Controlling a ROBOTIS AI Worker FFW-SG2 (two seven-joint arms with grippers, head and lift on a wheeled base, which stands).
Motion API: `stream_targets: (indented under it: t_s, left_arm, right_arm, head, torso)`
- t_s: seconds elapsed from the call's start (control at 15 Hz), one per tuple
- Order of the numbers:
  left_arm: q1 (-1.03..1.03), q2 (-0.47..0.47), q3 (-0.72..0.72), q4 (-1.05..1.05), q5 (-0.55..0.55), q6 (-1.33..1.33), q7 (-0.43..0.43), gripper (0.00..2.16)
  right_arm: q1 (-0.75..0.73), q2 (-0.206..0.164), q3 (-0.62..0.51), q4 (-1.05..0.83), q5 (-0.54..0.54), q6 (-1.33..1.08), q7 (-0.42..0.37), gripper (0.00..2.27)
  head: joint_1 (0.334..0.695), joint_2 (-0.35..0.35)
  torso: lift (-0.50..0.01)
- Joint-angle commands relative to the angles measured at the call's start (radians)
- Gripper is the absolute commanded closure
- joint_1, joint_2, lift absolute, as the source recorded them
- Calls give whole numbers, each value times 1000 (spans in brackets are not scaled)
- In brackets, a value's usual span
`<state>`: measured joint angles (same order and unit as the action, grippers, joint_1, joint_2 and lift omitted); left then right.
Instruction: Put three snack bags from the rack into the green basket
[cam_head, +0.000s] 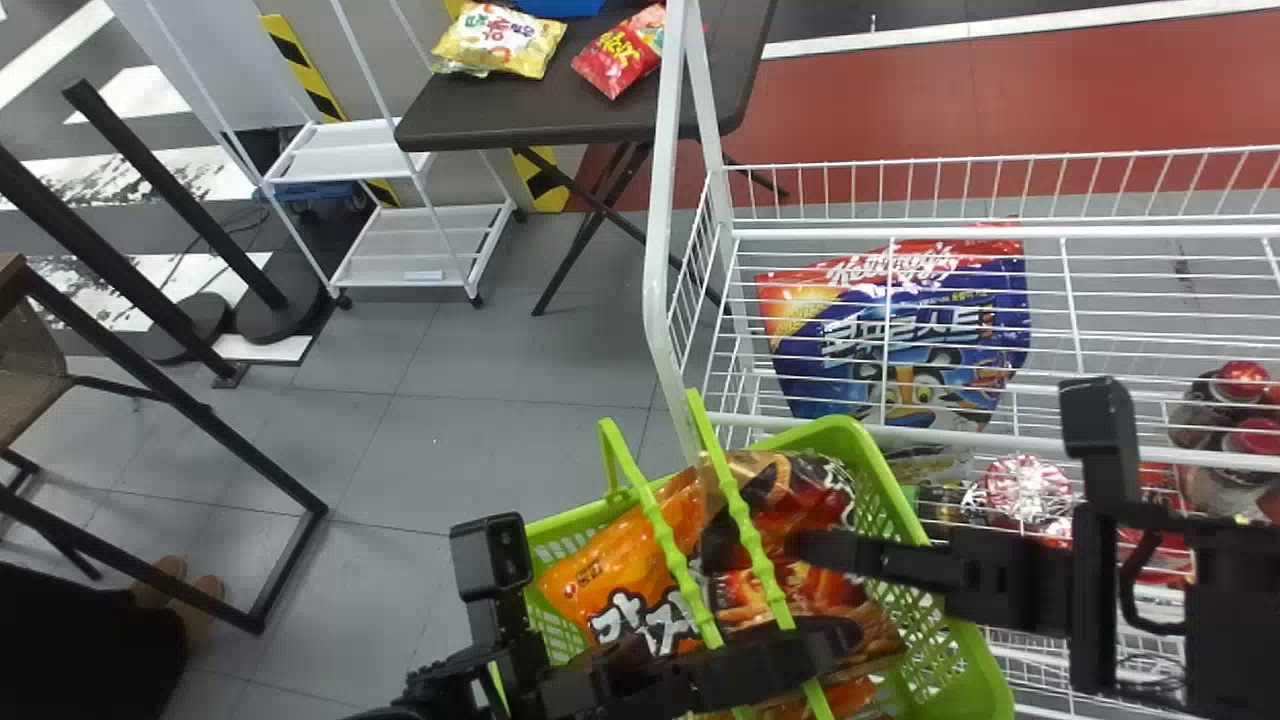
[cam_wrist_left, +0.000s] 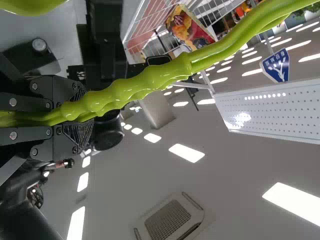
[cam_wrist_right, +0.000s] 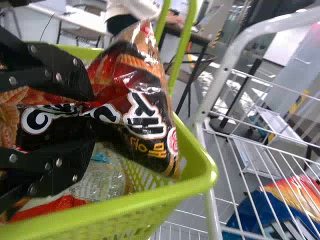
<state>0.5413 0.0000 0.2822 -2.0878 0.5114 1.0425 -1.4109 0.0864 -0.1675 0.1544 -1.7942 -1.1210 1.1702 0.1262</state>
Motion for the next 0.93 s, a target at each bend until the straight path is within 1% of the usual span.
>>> stream_targets:
  t_s: [0.0,0.07,0.2,0.33,0.4,0.53,0.67,0.73,0.8,0.87]
  left_arm:
    - [2,-3,3,0,3,0,0,2148]
    - [2,-3,3,0,1,0,0,2148]
    - [2,-3,3,0,1,0,0,2148]
    - [2,-3,8,3,1,0,0,2148]
    - [2,-3,9,5,1,0,0,2145]
    - [2,-3,17,6,1,0,0,2148]
    - [6,-3,23,6,1,-3,-2,2148]
    - [6,-3,25,8,1,-3,-2,2148]
    - [6,-3,26,8,1,-3,-2,2148]
    - [6,-3,28,9,1,-6,-2,2145]
  right_arm:
    - [-40,3,-59,121,-126,50,32,-1]
    - [-50,3,-72,154,-157,69,43,-1]
    - [-48,10,-101,160,-158,65,66,9]
    - [-54,6,-128,130,-140,65,73,9]
    - [-57,3,-139,95,-111,65,75,9]
    - [-59,-7,-151,-7,-8,35,73,9]
    - [-53,-20,-159,-70,38,16,87,12]
    - [-33,-21,-156,-125,110,-30,95,12]
    - [-8,-23,-141,-175,207,-97,95,16]
    - [26,-29,-113,-221,337,-201,93,22]
  head:
    - [695,259]
    - [695,243]
    - [695,234]
    - [695,223]
    - [695,214]
    - [695,184]
    - [695,161]
    - [695,150]
    - [695,142]
    - [695,124]
  torso:
    - [0]
    - [0]
    - [0]
    - [0]
    - [0]
    - [0]
    - [0]
    - [0]
    - [0]
    - [0]
